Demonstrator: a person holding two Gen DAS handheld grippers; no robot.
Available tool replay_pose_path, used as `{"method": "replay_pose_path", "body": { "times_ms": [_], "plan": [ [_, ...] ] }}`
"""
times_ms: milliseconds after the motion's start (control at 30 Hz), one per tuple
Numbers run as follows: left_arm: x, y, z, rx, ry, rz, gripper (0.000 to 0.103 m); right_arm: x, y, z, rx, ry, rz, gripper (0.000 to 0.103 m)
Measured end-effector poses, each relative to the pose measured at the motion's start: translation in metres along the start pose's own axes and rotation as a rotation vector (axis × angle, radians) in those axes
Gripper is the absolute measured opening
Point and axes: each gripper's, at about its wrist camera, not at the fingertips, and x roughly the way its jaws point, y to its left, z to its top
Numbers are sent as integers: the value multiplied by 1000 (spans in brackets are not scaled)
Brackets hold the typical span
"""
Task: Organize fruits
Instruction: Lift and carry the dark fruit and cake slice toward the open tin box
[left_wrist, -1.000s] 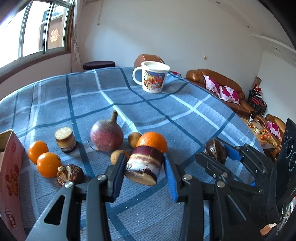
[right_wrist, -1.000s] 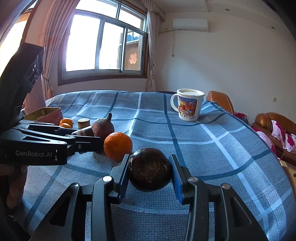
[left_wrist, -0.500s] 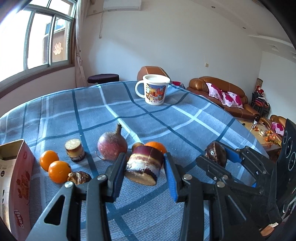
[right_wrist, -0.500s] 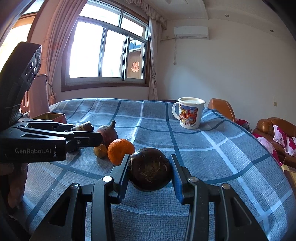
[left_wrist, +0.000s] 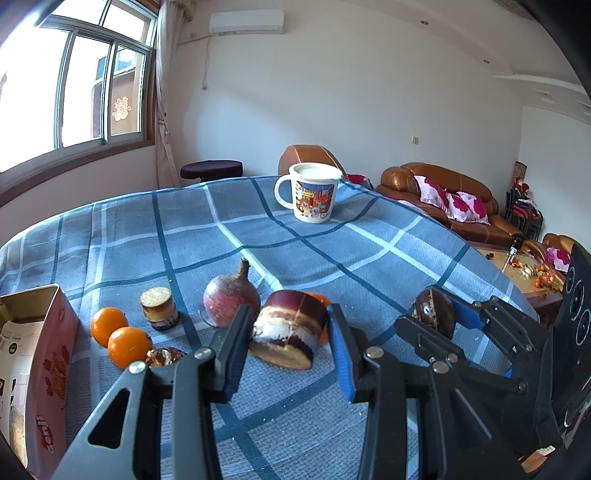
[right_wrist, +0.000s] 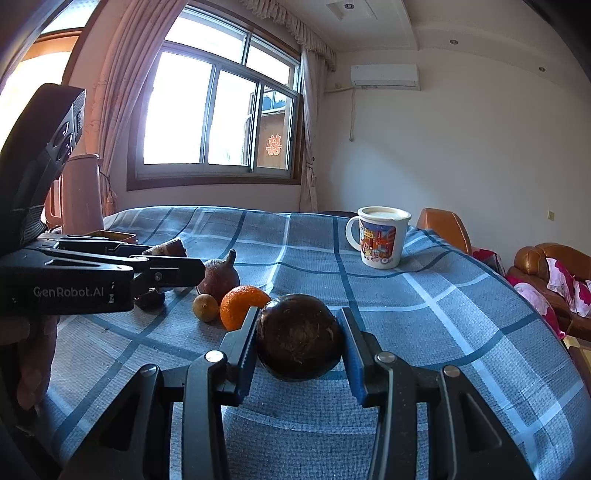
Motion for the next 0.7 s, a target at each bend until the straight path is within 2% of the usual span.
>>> {"method": "replay_pose_path", "body": {
  "times_ms": [700],
  "plan": [
    [-11, 0, 0, 2, -56, 14, 42, -7, 1, -3, -12, -67, 2, 43]
  ]
}}
